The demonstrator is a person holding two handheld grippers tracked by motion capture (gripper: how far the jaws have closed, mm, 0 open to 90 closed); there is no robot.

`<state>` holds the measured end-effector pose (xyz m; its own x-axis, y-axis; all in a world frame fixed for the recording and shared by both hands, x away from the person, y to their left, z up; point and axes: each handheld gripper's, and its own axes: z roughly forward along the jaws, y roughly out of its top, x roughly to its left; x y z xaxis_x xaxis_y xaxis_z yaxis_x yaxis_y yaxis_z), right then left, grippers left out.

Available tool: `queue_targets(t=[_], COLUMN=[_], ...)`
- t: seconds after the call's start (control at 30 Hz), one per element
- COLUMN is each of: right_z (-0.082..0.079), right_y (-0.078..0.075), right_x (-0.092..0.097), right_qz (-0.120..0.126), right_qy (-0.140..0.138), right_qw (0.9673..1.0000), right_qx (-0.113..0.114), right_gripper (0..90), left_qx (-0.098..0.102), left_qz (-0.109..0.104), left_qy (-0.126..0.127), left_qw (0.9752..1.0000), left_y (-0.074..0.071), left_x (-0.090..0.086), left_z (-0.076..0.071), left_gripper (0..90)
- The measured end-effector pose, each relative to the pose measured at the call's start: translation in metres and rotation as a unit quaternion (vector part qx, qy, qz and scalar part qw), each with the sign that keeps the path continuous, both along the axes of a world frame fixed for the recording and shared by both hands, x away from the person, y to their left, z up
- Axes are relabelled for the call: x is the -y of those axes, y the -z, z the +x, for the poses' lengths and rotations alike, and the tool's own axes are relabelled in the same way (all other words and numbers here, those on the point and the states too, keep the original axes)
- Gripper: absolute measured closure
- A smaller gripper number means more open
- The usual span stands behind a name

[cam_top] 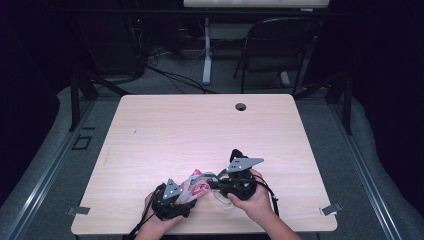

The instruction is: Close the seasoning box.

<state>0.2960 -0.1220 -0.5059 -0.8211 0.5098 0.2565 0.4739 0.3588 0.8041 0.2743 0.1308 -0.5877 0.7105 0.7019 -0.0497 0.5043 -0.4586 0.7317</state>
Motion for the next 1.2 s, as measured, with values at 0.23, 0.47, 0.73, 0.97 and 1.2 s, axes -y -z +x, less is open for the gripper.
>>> queue_targets(t=[0.23,0.47,0.73,0.97,1.2], right_z=[-0.0004,-0.0008,-0.0006,-0.0006,-0.0006], right_y=[0.0011,0.0013,0.0011,0.0005,-0.0002], right_x=[0.0004,0.0004,0.0008,0.0013,0.0020], right_qz=[0.002,0.002,0.002,0.002,0.005], right_qy=[0.003,0.002,0.002,0.002,0.002], right_qw=[1.0000,1.0000,1.0000,1.0000,1.0000], right_qx=[-0.001,0.000,0.000,0.001,-0.001], right_gripper=[89.5,89.5,89.5,89.5,89.5], left_qx=[0.003,0.010,0.014,0.015,0.021], left_qz=[0.011,0.018,0.019,0.019,0.024], left_qy=[0.000,-0.004,-0.007,-0.006,-0.003], left_qw=[0.9999,0.9998,0.9997,0.9997,0.9995], left_y=[0.0003,0.0005,0.0003,0.0000,-0.0005], left_x=[0.0039,0.0064,0.0065,0.0066,0.0065], left_z=[0.0020,0.0022,0.0013,0.0007,-0.0001], left_gripper=[27.3,29.3,33.7,37.2,41.0])
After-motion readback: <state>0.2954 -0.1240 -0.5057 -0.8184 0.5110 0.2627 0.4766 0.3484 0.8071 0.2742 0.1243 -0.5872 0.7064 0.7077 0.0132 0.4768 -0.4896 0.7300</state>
